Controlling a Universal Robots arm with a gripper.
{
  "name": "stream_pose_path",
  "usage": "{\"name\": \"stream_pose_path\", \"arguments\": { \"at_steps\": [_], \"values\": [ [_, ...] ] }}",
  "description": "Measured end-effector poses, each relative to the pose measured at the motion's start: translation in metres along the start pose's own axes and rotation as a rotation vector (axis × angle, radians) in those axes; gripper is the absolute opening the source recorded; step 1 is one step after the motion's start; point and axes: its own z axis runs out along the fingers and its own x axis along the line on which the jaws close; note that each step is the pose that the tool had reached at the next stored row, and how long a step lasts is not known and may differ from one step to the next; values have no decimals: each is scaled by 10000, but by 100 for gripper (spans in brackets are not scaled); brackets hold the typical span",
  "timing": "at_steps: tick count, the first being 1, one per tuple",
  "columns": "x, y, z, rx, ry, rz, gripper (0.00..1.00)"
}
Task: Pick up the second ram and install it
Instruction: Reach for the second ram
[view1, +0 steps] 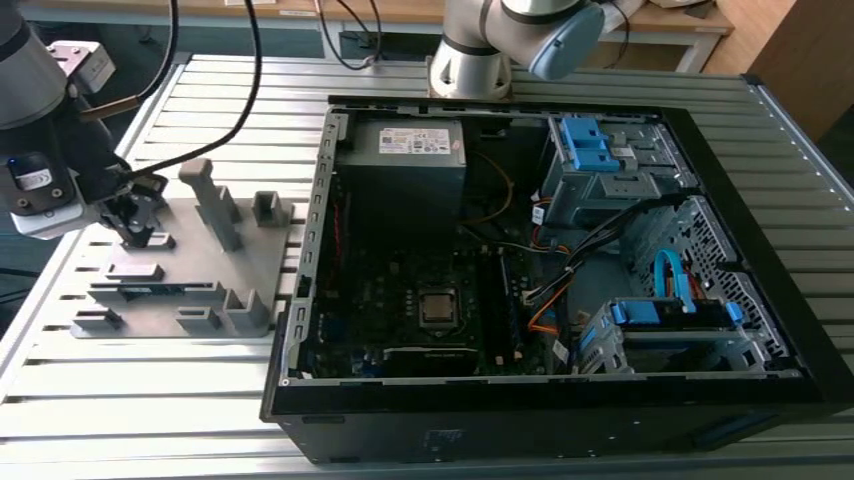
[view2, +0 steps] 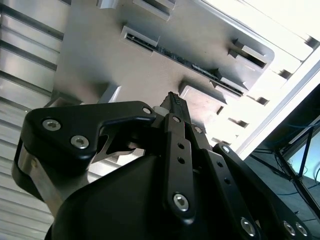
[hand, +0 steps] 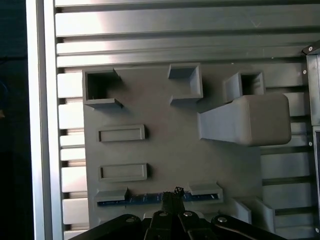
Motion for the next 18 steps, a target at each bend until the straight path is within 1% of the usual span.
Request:
{"name": "stream_pose_path", "arguments": {
  "at_steps": [8, 9, 10, 11, 13, 14, 18],
  "values": [
    [1, -31, 122, 0, -2, 0, 10],
    [2, -32, 129, 19, -2, 1, 10],
    [2, -32, 129, 84, -5, -1, 10],
    [1, -32, 129, 189, -14, -6, 10],
    [2, -33, 133, 435, -34, -15, 10],
    [2, -33, 141, 499, -40, -17, 10],
    [2, -44, 208, 507, -21, -32, 10]
  ]
}}
